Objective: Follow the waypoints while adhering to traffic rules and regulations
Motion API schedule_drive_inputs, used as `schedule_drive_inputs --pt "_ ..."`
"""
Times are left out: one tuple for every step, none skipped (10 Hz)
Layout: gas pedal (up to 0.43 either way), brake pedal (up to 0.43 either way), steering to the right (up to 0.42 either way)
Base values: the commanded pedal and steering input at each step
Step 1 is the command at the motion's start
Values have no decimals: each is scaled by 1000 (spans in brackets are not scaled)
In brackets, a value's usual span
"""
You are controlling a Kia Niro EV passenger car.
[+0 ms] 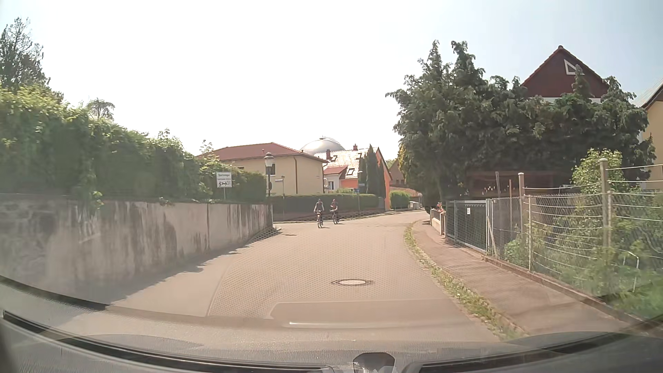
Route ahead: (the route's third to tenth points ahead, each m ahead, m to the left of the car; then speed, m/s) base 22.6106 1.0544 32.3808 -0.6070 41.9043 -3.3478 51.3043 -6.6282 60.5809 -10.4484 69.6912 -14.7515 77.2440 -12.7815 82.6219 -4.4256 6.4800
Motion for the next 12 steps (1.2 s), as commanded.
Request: schedule_drive_inputs --pt "87 0 14" --pt "87 0 14" --pt "87 0 14" --pt "87 0 14" --pt "87 0 15" --pt "87 0 17" --pt "87 0 19" --pt "87 0 19" --pt "87 0 19" --pt "87 0 19" --pt "87 0 19" --pt "87 0 20"
